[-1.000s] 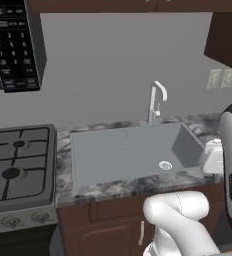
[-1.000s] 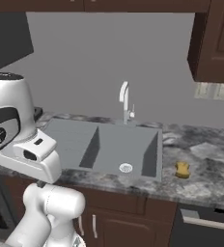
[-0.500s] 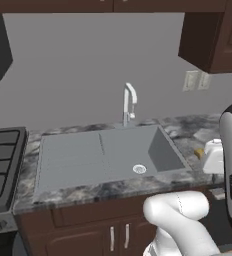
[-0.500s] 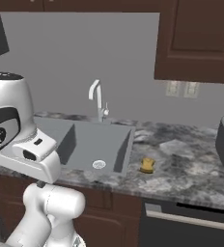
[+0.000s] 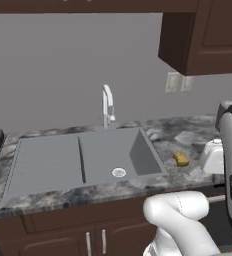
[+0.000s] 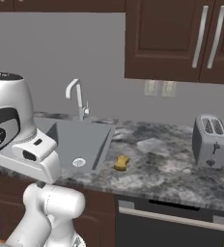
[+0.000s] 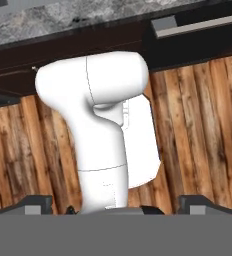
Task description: Place the sponge inside the microwave to prepare for sanitizing.
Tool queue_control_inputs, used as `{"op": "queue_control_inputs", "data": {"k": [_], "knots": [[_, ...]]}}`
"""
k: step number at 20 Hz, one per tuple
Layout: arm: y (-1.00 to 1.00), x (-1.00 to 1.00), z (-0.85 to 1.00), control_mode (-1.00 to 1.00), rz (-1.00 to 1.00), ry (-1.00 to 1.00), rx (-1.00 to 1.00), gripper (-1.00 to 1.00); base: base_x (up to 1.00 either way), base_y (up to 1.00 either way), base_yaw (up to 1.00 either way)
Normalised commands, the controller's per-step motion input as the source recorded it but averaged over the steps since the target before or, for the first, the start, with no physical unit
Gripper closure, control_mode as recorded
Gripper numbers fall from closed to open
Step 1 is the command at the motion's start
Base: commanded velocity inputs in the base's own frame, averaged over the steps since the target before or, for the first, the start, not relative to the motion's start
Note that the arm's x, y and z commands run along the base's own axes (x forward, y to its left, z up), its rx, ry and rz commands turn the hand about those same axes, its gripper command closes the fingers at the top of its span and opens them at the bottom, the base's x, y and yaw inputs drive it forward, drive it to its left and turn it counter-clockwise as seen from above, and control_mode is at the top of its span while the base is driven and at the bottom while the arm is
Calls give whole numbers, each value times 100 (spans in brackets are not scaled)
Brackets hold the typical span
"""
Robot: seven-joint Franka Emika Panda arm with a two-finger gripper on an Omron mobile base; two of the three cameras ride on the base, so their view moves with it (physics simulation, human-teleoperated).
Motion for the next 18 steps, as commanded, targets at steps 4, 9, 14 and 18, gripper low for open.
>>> {"op": "queue_control_inputs", "data": {"k": [4, 9, 14, 18], "knots": [[0, 0, 0, 100, 0, 0, 0, -100, 47, -52, 2], [0, 0, 0, 100, 0, 0, 0, -100, 60, -37, 6], [0, 0, 0, 100, 0, 0, 0, -100, 30, -10, 7], [0, 0, 0, 100, 0, 0, 0, -100, 20, -2, 5]]}}
